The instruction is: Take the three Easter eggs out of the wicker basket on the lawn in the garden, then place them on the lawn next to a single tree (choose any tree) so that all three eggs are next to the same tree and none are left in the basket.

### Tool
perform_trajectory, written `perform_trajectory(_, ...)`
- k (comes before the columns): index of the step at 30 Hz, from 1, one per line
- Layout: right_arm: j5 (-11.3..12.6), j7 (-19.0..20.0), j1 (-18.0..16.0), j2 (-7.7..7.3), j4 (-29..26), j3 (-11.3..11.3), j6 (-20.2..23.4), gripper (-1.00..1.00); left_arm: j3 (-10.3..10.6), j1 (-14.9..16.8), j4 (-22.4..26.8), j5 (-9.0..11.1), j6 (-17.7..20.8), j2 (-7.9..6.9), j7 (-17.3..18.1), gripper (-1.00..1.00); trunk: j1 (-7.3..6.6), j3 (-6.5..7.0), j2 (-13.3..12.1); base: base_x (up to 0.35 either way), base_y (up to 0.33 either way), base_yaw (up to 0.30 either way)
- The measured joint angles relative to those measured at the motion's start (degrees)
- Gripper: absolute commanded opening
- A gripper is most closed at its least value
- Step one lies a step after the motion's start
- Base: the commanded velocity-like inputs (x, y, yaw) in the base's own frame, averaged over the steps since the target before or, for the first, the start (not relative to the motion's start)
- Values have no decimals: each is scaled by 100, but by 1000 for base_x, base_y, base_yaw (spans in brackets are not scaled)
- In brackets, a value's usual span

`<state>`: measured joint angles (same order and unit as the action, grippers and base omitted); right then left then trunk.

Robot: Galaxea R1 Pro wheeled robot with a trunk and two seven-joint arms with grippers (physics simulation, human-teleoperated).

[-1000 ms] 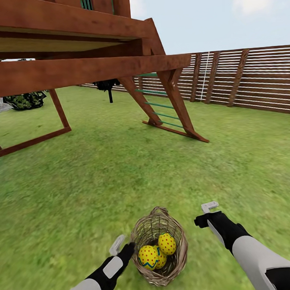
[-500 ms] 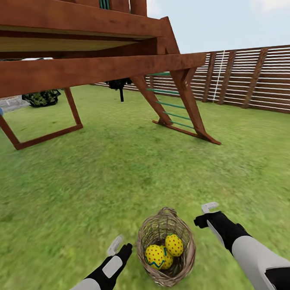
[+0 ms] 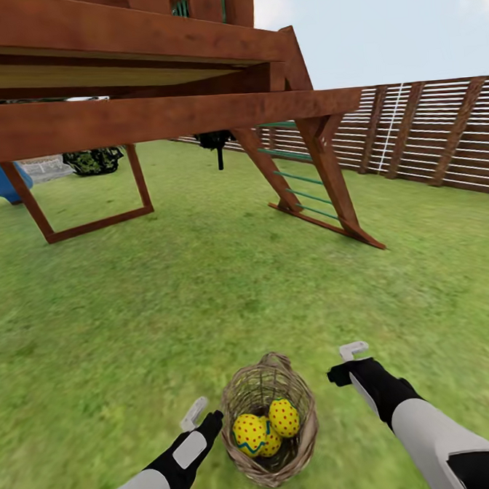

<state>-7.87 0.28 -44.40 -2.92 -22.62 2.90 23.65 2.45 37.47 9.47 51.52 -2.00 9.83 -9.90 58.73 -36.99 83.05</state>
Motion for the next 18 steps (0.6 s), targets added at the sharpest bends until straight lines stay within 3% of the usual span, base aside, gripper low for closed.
perform_trajectory(12, -12, -19, 2, 33, 5, 5, -3, 100, -4, 1, -14, 8, -4, 3, 0, 100, 0, 0, 0, 0, -330, 0)
perform_trajectory(18, -8, -20, 5, 32, 6, 5, -4, 100, -20, 2, -69, 69, -19, -23, -4, 100, 0, 0, 0, 0, -88, 0)
